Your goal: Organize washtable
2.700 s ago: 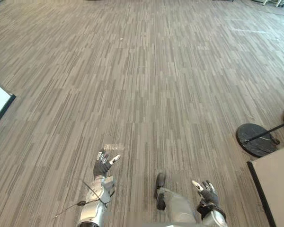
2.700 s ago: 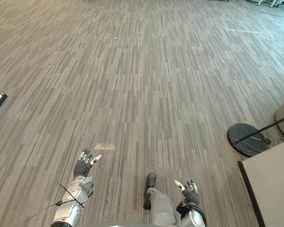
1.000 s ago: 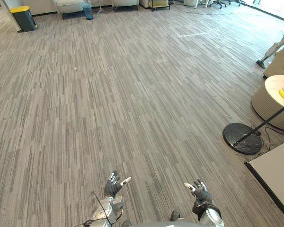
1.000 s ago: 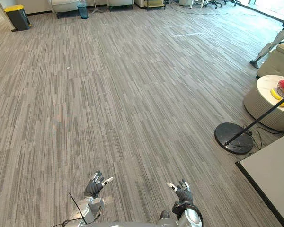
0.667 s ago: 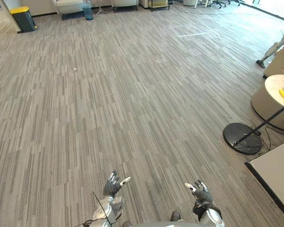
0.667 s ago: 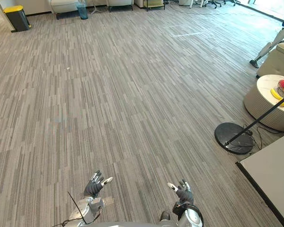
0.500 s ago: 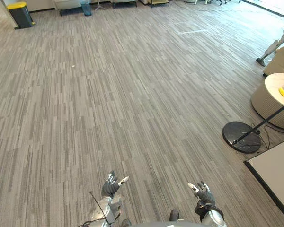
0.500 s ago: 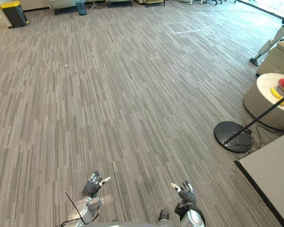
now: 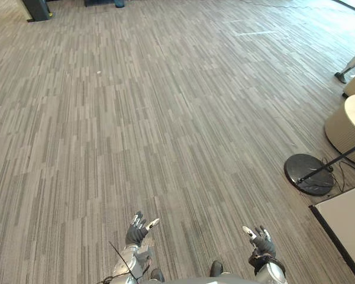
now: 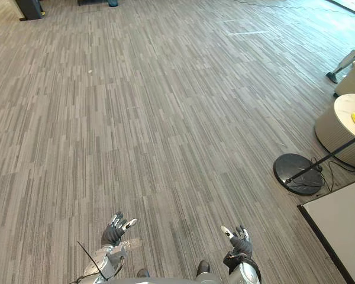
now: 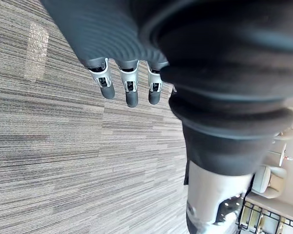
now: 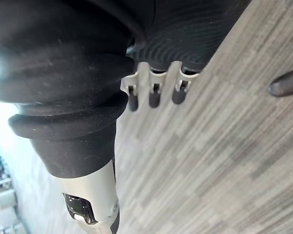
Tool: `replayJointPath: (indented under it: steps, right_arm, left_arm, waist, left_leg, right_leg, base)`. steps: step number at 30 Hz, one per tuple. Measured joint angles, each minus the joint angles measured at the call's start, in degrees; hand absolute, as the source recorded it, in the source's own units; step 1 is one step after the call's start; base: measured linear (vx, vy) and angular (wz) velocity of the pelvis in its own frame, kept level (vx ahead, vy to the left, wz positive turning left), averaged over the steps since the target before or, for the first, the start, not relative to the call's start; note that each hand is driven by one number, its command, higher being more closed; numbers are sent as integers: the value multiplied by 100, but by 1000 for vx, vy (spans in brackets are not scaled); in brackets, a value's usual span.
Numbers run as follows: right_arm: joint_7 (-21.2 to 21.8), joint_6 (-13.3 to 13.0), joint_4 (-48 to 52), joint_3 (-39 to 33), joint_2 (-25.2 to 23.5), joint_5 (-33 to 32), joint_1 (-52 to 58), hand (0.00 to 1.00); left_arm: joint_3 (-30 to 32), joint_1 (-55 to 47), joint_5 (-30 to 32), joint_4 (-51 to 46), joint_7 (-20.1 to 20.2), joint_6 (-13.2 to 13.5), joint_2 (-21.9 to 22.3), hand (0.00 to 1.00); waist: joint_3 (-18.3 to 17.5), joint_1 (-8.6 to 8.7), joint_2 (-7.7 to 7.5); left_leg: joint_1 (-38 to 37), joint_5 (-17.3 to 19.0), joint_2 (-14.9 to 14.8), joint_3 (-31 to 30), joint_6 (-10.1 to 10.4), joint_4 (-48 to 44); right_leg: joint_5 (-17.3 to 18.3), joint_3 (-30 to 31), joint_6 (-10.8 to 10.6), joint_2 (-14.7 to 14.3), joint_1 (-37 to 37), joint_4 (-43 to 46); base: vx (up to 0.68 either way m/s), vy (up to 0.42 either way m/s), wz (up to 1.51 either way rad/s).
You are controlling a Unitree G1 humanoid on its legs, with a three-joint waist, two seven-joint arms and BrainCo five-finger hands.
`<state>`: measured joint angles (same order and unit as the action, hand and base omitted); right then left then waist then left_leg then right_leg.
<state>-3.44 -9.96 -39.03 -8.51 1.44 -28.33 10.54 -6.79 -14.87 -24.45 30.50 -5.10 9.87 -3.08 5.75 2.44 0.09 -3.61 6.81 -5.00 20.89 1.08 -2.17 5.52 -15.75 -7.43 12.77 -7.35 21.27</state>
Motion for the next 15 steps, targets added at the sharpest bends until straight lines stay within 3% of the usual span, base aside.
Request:
replayJointPath:
  steps: [1,2,3,5,7,10,12,13,14,15]
  right_arm:
    - [-2,2,-8,10,-3,-3,16,0]
    - [-1,9,-15,18,-14,-4,59,0]
    - [-2,19,-17,22,-42,-5,80,0]
    - [-4,18,-16,37,-50,2,109,0]
    - [-13,15,-25,65,-106,24,236,0]
    - [-13,8,-11,52,29,18,209,0]
    - [-2,-26,1,30,156,-29,103,0]
    - [-2,-32,5,31,164,-34,99,0]
    - [14,-76,16,32,173,-41,99,0]
    - [16,-90,39,25,184,-42,102,0]
  left_arm:
    - [-63,28,38,-45,7,0,-21,0]
    - [-106,34,38,-77,9,4,4,0]
    - [-130,93,38,-104,5,34,-59,0]
    - [-158,220,43,-104,-1,50,-194,0]
    - [-154,287,43,-84,-10,66,-397,0]
    - [-161,232,43,-60,-16,63,-265,0]
    - [-151,285,41,-69,-19,68,-25,0]
    - [-151,268,41,-72,-17,69,19,0]
    - [-155,253,41,-75,-8,70,86,0]
    - [-160,257,41,-74,-10,69,110,0]
  waist:
    - [121,68,96]
    - [143,113,108]
    - [192,142,185]
    - [232,180,112]
    - [167,159,-304]
    - [71,135,-72]
    - [130,123,84]
    - [123,112,101]
    - [148,77,53]
    - [154,19,25]
  left_leg:
    - [-102,-12,-42,-133,-48,-10]
    - [-106,-2,-84,-206,-53,-33]
    - [-71,26,-176,-360,-7,-103]
    - [-17,65,-296,-592,147,-241]
    - [43,264,-289,-834,442,-556]
    - [109,298,-683,-903,584,-904]
    - [540,116,-1033,-819,696,-1910]
    - [621,35,-1109,-795,633,-2169]
    - [803,-278,-1265,-708,691,-2682]
    - [858,-327,-1321,-622,700,-2817]
  right_leg:
    - [63,-4,-39,130,-323,746]
    - [182,-22,60,151,-396,797]
    - [332,-33,122,133,-488,535]
    - [229,53,48,99,-497,-123]
    - [-421,369,89,139,-374,-626]
    - [71,61,292,-112,-297,-319]
    - [175,-221,423,-277,45,-448]
    - [191,-306,455,-306,182,-493]
    - [184,-406,494,-373,535,-739]
    - [166,-463,525,-378,651,-855]
  base:
    - [66,48,35]
    - [102,-8,54]
    - [120,-66,61]
    - [145,-128,66]
    - [182,-274,67]
    - [244,-329,38]
    - [196,-276,44]
    - [247,-315,41]
    - [209,-242,27]
    - [236,-234,23]
